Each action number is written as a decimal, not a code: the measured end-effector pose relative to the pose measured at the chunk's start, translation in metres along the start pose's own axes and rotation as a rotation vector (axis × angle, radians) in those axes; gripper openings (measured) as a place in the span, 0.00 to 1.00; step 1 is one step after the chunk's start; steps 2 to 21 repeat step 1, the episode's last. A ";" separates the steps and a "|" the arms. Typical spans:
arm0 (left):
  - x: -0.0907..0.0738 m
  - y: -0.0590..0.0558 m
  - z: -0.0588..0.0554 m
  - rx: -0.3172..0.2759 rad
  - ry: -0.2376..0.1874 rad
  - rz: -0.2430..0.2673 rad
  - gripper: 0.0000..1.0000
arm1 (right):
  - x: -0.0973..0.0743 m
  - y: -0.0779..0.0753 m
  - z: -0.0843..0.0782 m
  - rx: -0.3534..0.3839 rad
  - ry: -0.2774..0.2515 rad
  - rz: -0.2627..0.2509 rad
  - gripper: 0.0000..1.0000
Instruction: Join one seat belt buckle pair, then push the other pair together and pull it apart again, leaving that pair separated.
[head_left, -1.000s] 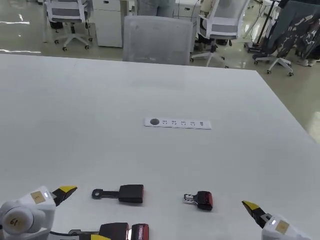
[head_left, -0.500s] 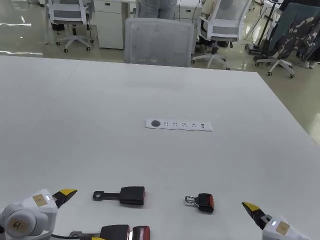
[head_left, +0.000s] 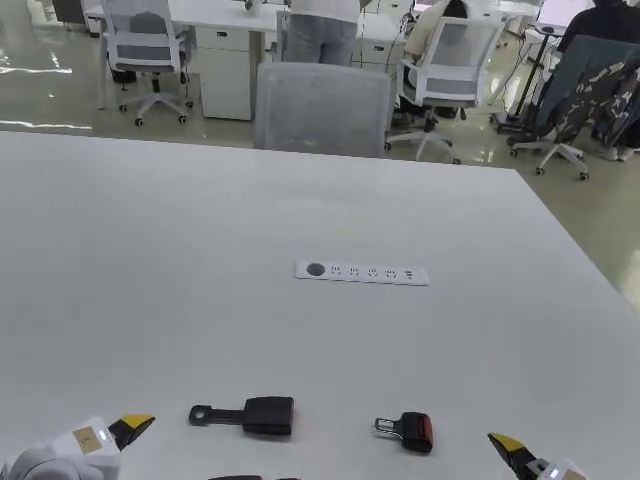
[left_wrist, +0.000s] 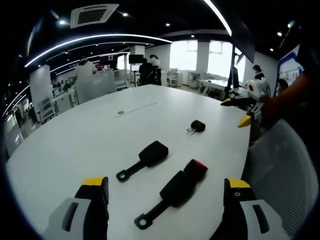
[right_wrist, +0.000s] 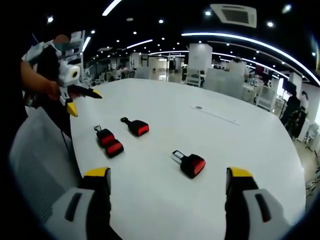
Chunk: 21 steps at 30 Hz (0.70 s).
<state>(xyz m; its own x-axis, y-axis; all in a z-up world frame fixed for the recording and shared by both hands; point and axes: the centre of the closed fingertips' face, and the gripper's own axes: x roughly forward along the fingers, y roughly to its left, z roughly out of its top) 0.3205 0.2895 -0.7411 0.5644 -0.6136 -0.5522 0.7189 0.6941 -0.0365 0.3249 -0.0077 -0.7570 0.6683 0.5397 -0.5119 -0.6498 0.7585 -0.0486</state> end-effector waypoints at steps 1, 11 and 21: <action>0.000 0.001 0.000 0.000 0.001 0.004 0.98 | 0.000 0.001 -0.001 0.003 0.002 0.002 0.98; 0.000 0.001 0.000 0.000 0.001 0.004 0.98 | 0.000 0.001 -0.001 0.003 0.002 0.002 0.98; 0.000 0.001 0.000 0.000 0.001 0.004 0.98 | 0.000 0.001 -0.001 0.003 0.002 0.002 0.98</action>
